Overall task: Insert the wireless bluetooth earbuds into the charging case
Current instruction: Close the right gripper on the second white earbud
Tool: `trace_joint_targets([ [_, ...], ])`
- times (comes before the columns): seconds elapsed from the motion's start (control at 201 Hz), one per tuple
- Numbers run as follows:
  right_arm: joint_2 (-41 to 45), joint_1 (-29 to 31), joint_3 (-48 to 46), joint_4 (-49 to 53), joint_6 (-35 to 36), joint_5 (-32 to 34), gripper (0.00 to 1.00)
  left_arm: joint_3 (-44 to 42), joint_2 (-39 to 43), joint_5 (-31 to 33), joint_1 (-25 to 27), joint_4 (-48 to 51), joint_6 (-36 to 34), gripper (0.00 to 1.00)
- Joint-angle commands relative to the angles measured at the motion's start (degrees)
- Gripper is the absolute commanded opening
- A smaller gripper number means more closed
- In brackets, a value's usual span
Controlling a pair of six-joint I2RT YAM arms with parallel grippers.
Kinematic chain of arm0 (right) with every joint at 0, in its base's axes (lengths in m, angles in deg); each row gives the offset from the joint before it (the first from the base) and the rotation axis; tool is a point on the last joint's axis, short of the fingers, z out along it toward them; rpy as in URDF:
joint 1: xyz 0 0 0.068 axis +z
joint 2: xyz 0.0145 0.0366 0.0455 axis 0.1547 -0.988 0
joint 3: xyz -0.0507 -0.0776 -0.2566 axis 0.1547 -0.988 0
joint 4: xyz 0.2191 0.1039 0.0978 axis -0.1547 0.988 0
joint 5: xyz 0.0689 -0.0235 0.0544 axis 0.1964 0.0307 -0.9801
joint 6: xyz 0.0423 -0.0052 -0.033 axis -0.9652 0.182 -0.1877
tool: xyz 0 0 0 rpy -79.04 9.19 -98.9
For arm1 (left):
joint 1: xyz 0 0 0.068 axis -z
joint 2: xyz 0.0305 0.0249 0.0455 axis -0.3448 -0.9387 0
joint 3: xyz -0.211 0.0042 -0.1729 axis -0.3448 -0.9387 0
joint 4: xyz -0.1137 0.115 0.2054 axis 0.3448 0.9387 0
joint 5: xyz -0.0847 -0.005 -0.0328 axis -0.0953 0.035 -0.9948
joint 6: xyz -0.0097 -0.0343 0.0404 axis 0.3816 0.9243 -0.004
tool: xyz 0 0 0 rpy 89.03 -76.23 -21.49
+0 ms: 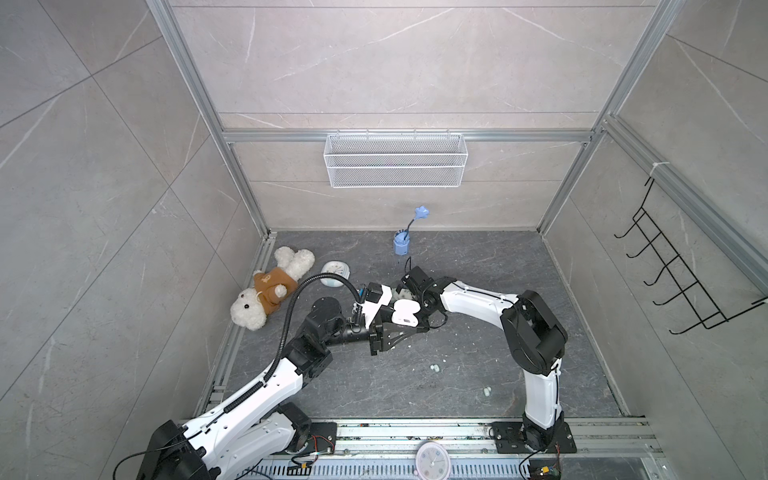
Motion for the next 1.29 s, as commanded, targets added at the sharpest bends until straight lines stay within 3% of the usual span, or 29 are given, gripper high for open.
trace_joint_targets([
  [0.0, 0.2, 0.9, 1.7, 2.0, 0.7, -0.9, 0.9, 0.7, 0.8, -0.2, -0.2, -2.0, -1.4, 0.14],
  [0.562, 6.9, 3.4, -3.7, 2.7, -5.9, 8.3, 0.9, 1.0, 1.5, -0.4, -0.2, -1.6, -1.3, 0.14],
  [0.821, 7.5, 3.9, -7.8, -1.2, -11.9, 8.7, 0.89, 1.2, 2.2, -0.3, -0.2, -0.9, -1.7, 0.14],
  [1.289, 0.7, 3.8, -0.5, 1.4, -5.3, 11.0, 0.89, 0.9, 2.4, -0.2, -0.2, -1.0, -1.6, 0.14],
])
